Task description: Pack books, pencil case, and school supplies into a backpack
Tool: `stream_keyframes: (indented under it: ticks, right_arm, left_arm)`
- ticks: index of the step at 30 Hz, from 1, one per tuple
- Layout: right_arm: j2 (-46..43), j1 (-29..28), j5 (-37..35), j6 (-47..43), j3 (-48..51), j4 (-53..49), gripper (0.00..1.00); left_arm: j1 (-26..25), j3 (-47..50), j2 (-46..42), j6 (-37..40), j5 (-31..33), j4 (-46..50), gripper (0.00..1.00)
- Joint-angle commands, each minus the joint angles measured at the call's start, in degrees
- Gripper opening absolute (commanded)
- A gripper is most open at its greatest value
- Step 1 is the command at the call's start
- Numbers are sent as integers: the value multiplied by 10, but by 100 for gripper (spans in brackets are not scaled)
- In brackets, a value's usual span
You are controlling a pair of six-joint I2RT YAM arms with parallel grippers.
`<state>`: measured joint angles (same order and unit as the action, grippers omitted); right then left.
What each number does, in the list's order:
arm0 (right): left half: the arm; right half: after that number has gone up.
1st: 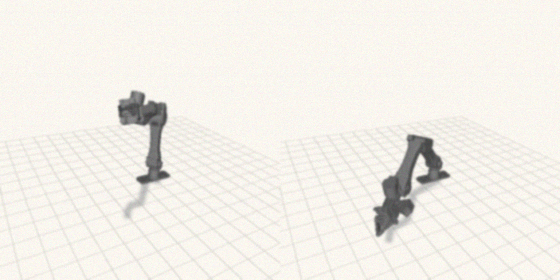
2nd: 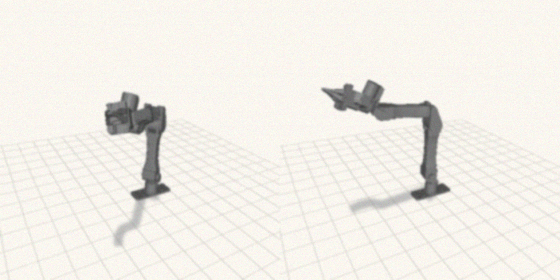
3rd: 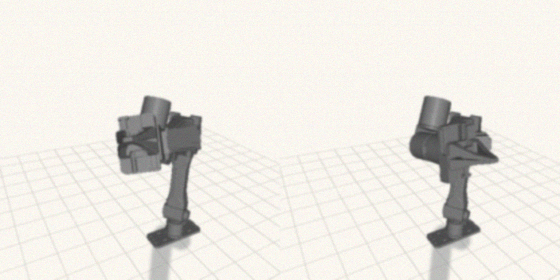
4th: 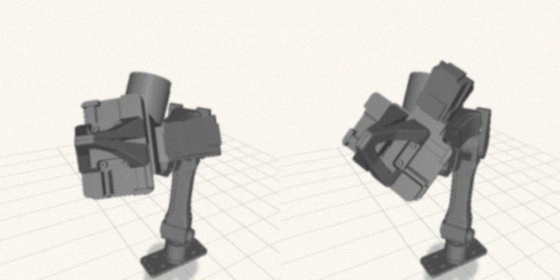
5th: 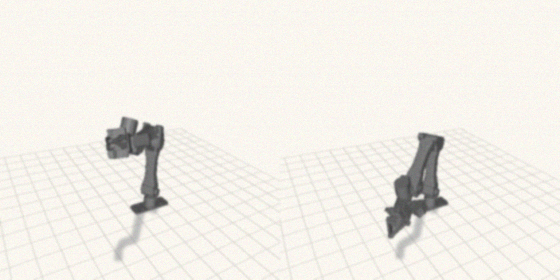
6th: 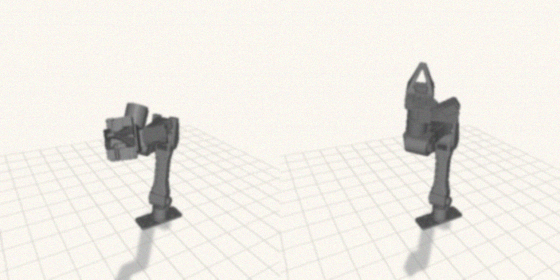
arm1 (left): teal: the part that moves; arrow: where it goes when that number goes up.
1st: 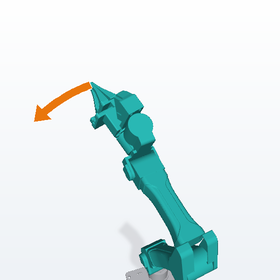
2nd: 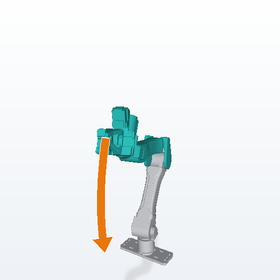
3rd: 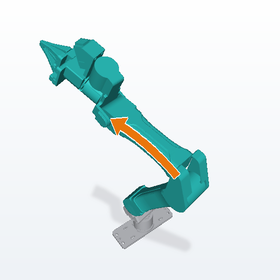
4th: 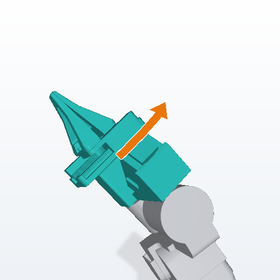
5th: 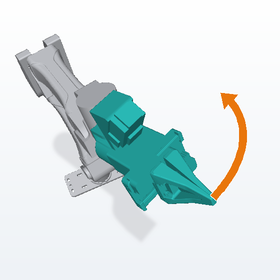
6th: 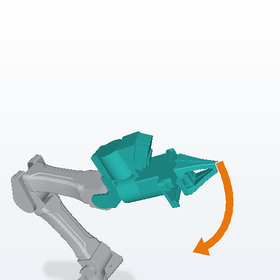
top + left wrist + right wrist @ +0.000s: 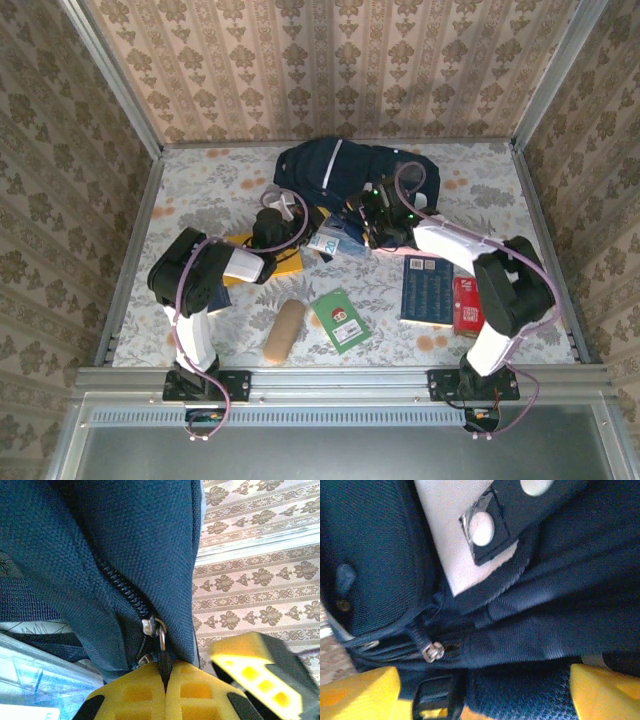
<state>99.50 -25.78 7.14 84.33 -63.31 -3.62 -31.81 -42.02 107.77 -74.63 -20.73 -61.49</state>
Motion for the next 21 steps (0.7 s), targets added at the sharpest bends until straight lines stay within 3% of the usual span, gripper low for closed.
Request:
stream_keyframes:
  ticks: [1,11,21]
  right_arm:
    - [43,1,-9,-3,-19,48,73]
    - [80,43,-29,-81,-57,22,0]
    - [45,109,-16,-102,-2,45,0]
  left_arm:
    - [-11,-2,-49,-6,7,-30,0]
    - [-15,10,-88,-12,31,-9,0]
    - [15,38,-92,-27,45,-19,0]
